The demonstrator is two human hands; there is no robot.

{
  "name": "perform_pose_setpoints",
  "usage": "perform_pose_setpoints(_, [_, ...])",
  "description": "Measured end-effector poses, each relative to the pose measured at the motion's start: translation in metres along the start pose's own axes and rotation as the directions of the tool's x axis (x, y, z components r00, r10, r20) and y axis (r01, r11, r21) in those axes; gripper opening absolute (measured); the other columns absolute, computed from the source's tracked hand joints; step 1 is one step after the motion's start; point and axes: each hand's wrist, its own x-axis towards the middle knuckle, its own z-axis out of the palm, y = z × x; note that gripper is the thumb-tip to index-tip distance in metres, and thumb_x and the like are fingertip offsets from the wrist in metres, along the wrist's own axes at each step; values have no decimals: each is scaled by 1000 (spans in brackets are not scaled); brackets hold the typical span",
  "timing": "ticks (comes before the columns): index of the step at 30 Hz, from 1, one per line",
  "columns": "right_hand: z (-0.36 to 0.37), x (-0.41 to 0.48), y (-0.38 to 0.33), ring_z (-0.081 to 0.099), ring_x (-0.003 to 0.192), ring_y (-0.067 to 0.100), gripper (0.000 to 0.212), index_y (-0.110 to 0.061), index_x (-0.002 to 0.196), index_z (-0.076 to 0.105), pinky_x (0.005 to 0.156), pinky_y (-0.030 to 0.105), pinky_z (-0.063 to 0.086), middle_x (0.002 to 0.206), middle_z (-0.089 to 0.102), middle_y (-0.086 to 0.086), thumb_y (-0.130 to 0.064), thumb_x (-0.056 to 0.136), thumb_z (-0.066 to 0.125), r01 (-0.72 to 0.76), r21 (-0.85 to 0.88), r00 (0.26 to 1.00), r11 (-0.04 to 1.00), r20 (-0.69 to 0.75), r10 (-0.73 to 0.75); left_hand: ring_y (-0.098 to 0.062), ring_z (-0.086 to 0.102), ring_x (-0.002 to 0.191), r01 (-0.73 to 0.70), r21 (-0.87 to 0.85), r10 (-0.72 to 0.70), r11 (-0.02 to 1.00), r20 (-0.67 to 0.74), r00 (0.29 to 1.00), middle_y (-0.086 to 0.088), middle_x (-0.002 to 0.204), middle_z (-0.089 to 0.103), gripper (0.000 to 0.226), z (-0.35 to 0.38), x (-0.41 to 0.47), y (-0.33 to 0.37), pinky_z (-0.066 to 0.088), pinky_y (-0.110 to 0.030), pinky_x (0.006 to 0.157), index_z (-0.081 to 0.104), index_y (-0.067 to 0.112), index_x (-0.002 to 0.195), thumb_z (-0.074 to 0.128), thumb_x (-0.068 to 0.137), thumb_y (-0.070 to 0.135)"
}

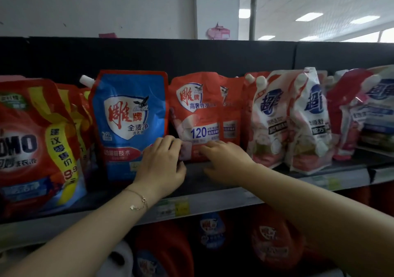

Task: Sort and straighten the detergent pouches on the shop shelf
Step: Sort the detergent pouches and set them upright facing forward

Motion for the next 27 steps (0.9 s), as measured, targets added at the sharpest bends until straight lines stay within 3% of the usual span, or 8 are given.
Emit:
perform_pose_setpoints(4, [-1, -15, 26, 53, 112, 27, 37, -15, 118, 53, 84, 35, 42, 118, 56, 4, -38, 88, 52, -19, -31, 1000, 999, 3, 19, -22, 46, 110, 57, -9, -56, 998, 141, 988, 1, 122, 48, 48, 12, 14, 24, 44, -39, 92, 43, 20, 129, 56, 85, 34])
perform_pose_setpoints(8, [3, -26, 54, 53, 111, 27, 33, -17, 117, 53, 85, 36, 42, 118, 56, 4, -36, 91, 49, 7, -75, 1000, 997, -18, -8, -26, 47, 116, 299, -125, -262, 946, 251, 932, -5, 129, 45, 60, 30, 42, 37, 44, -42, 96, 32, 19, 133, 61, 83, 35])
perform_pose_setpoints(13, [12, -37, 88, 53, 108, 28, 29, -14, 113, 58, 87, 38, 43, 115, 58, 6, -28, 87, 54, 92, -162, 996, 982, 6, -92, -31, 47, 123, 641, -386, -562, 663, 309, 767, -13, 138, 43, 98, 60, 79, 33, 42, -45, 104, 18, 10, 144, 75, 69, 40])
perform_pose_setpoints(16, [19, -38, 97, 62, 84, 27, 24, -14, 88, 67, 73, 38, 50, 89, 65, 4, -25, 67, 73, 148, -208, 988, 967, -3, -152, -34, 52, 119, 760, -424, -699, 493, 327, 636, -17, 133, 50, 87, 69, 94, 27, 45, -39, 99, 31, -4, 135, 80, 73, 33])
perform_pose_setpoints(18, [24, -36, 100, 63, 68, 23, 25, -18, 72, 67, 61, 32, 50, 72, 64, 0, -26, 52, 80, 132, -213, 988, 968, -53, -146, -28, 58, 110, 783, -517, -702, 346, 410, 582, -11, 124, 58, 72, 70, 99, 27, 48, -35, 91, 44, 0, 129, 82, 73, 25])
perform_pose_setpoints(20, [26, -33, 97, 63, 67, 22, 22, -19, 73, 67, 62, 31, 48, 71, 66, 0, -27, 55, 77, 133, -192, 986, 972, -69, -149, -22, 59, 98, 750, -613, -666, 250, 453, 593, -11, 118, 62, 56, 69, 101, 30, 47, -32, 81, 54, 3, 123, 80, 75, 16])
perform_pose_setpoints(25, [20, -32, 90, 64, 85, 28, 20, -16, 94, 66, 74, 35, 44, 92, 68, 4, -28, 78, 64, 126, -137, 987, 983, -82, -138, -27, 56, 112, 722, -653, -664, 229, 437, 606, -8, 119, 61, 63, 68, 104, 29, 45, -36, 86, 54, 7, 123, 84, 68, 14])
perform_pose_setpoints(27, [13, -31, 86, 63, 94, 28, 22, -14, 104, 61, 73, 33, 39, 104, 65, 5, -28, 87, 57, 114, -106, 989, 988, -84, -123, -24, 55, 106, 712, -675, -650, 193, 456, 609, -5, 113, 59, 60, 69, 108, 25, 44, -35, 83, 53, 11, 119, 84, 67, 10])
